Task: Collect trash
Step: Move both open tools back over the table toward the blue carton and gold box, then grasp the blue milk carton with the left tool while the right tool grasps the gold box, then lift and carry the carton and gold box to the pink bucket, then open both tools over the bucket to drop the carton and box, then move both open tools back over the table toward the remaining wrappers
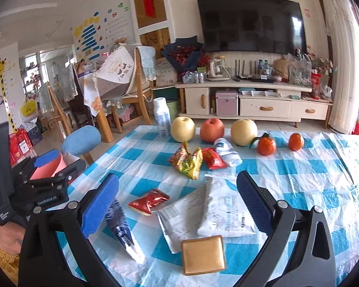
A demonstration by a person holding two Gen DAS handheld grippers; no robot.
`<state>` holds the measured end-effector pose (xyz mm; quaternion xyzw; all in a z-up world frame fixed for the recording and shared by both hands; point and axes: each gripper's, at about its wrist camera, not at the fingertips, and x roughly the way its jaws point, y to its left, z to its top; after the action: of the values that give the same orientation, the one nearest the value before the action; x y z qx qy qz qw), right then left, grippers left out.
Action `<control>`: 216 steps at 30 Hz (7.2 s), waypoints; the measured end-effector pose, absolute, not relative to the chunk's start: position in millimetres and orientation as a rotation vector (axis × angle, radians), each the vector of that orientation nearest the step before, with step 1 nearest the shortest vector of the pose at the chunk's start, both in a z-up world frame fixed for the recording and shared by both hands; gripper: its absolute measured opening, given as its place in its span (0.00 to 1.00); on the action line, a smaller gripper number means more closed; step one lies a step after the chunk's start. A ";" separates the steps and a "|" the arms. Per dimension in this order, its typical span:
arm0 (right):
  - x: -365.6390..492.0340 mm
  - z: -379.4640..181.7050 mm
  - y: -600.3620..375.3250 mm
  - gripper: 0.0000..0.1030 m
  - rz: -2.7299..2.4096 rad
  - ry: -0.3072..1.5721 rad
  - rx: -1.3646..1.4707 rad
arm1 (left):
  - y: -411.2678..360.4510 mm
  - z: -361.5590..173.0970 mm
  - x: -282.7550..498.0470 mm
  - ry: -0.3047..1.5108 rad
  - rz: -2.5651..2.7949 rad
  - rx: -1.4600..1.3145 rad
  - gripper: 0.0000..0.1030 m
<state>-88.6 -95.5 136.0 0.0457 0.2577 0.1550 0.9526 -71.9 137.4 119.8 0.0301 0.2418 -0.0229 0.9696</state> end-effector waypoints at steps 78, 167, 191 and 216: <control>-76.8 39.9 -90.4 0.59 0.361 0.913 -0.071 | 135.3 42.9 -29.8 0.975 -0.122 -0.467 0.38; -75.3 102.3 255.8 0.81 0.756 0.737 -0.211 | 440.9 109.8 -98.2 0.630 0.497 -0.634 0.79; -103.7 122.4 129.3 0.87 0.612 0.667 -0.135 | 336.8 112.0 -60.5 0.683 0.329 -0.417 0.85; -97.9 135.9 24.1 0.87 0.533 0.612 0.030 | 231.7 105.6 -44.7 0.693 0.147 -0.106 0.85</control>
<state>-97.9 24.1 135.9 0.0146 0.2978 0.2593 0.9186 -44.7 231.7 105.6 -0.0521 0.3392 0.0720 0.9365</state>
